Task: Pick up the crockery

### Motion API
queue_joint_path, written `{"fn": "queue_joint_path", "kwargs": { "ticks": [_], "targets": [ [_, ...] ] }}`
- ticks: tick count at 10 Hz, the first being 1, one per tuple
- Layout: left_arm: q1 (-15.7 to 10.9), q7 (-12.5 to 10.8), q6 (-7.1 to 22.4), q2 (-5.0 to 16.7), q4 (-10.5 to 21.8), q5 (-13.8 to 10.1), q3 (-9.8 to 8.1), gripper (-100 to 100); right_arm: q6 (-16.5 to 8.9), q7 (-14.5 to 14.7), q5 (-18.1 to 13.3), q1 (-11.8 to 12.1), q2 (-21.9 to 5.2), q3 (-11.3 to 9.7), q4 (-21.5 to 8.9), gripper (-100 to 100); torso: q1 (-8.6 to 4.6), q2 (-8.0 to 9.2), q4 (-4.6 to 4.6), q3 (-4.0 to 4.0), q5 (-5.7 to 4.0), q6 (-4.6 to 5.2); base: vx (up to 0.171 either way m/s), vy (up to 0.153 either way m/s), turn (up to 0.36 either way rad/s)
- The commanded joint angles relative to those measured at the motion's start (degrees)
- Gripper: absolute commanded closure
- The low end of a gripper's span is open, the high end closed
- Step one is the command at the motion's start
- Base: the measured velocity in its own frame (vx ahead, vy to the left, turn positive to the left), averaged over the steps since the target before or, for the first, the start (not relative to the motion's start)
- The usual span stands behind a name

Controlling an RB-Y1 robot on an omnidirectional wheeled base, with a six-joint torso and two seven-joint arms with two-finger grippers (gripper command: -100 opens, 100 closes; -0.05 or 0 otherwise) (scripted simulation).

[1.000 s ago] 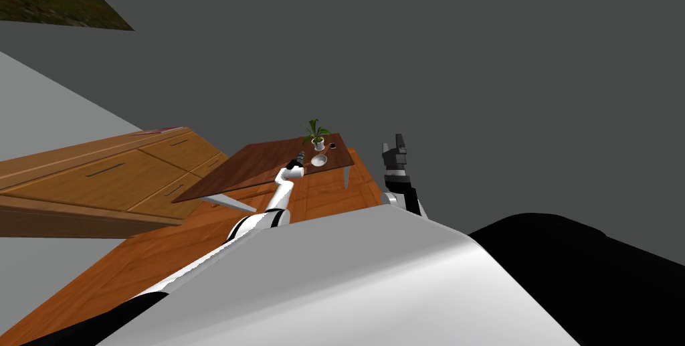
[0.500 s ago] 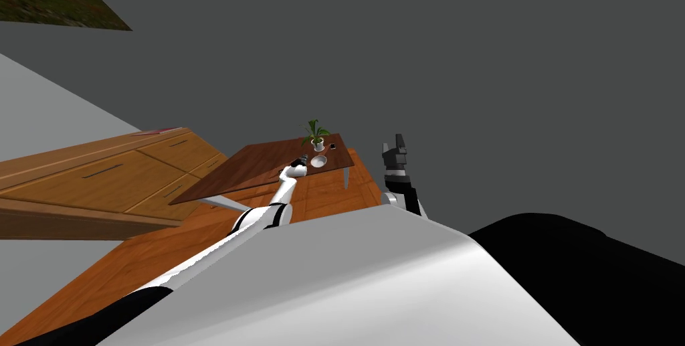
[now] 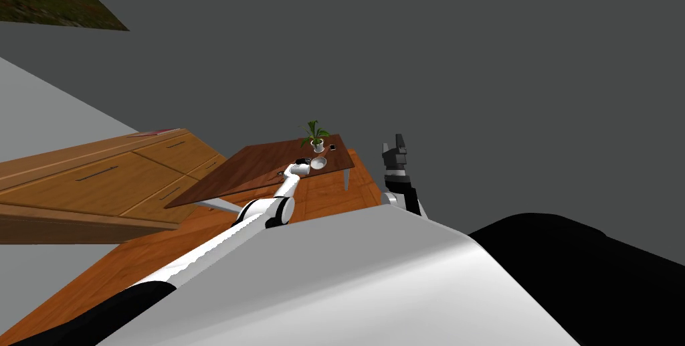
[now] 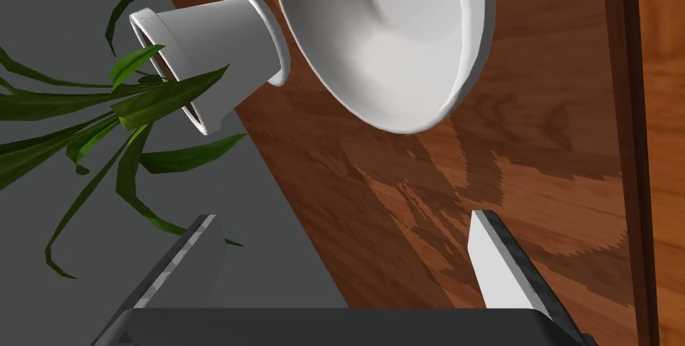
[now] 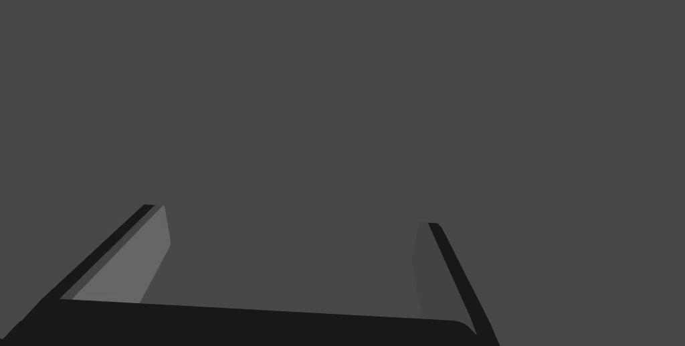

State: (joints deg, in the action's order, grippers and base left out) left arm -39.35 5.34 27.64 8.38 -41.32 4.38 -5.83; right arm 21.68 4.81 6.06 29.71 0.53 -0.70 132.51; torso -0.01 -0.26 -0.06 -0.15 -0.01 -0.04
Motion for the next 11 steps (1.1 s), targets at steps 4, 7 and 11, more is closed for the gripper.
{"fn": "queue_joint_path", "kwargs": {
  "ticks": [4,7,11],
  "targets": [
    [-4.2,-0.4,5.6,-1.0,8.0,0.3,1.35,-100,0.0,0.0,0.0,0.0,0.0,0.0,0.0,0,0.01,-0.06,-0.01,-0.03,0.00,0.00,0.072,0.002,-0.004],
    [-5.2,-0.5,6.9,-1.3,10.1,0.4,1.75,-100,0.0,0.0,0.0,0.0,0.0,0.0,0.0,0,0.00,-0.08,-0.01,-0.04,-0.01,-0.01,0.067,-0.001,-0.004],
    [-6.7,-0.8,9.2,-2.0,13.8,0.5,2.46,-100,0.0,0.0,0.0,0.0,0.0,0.0,0.0,0,0.03,0.12,0.03,0.07,0.00,-0.01,0.029,0.003,-0.004]
  ]
}}
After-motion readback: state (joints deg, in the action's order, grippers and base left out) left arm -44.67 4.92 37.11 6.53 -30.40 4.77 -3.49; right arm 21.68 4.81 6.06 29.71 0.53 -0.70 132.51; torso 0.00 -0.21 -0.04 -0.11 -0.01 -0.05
